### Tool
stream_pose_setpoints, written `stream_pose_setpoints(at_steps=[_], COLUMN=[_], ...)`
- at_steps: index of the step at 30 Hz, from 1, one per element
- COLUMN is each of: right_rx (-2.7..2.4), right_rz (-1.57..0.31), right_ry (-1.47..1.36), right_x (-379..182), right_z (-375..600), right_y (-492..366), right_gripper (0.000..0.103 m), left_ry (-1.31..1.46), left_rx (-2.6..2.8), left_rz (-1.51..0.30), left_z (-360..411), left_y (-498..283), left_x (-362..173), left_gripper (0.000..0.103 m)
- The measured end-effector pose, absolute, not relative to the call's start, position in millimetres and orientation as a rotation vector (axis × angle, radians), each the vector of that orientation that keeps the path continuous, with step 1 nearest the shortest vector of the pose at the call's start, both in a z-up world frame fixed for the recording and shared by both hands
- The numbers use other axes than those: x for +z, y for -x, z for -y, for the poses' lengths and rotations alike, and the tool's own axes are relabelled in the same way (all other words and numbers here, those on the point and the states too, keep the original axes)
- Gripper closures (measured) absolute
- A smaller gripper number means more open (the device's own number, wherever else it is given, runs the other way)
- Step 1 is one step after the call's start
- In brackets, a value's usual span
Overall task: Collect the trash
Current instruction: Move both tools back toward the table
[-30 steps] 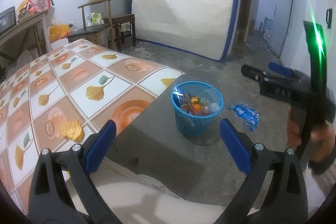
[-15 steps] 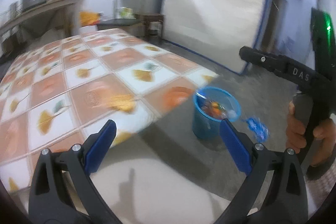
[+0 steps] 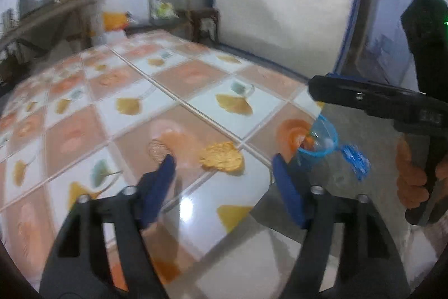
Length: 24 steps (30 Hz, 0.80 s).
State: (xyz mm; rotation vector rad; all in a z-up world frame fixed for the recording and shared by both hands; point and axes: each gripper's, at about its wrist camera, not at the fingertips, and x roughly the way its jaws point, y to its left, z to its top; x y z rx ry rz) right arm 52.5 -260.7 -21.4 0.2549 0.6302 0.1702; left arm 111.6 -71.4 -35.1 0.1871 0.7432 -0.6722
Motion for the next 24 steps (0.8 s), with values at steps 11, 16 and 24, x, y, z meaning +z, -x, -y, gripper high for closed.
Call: stream_pose_setpoints(at_steps=[11,16,24], right_rx=[0.134,0.127,0.111], right_rz=[-0.661,-0.636,-0.619], right_ry=[-0.359,-0.408,-0.48], right_x=[-52.2,-60.5,-73.5], right_z=[299.4,321.0,345.9], right_y=[-57.6,-54.6,-48.1], right_gripper=[0.03,0.03,0.03], left_ry=[-0.337,-0.36,-0.318], left_rx=[-0.662,-0.647,-0.655], left_rz=[-0.725,-0.724,-0.753], left_z=[92.2,100.5,99.3], left_y=[-114.5,-115.5,-120.7], left_x=[-37.2,-28.4,-21.9], left_gripper=[0.077,0.102,0.103])
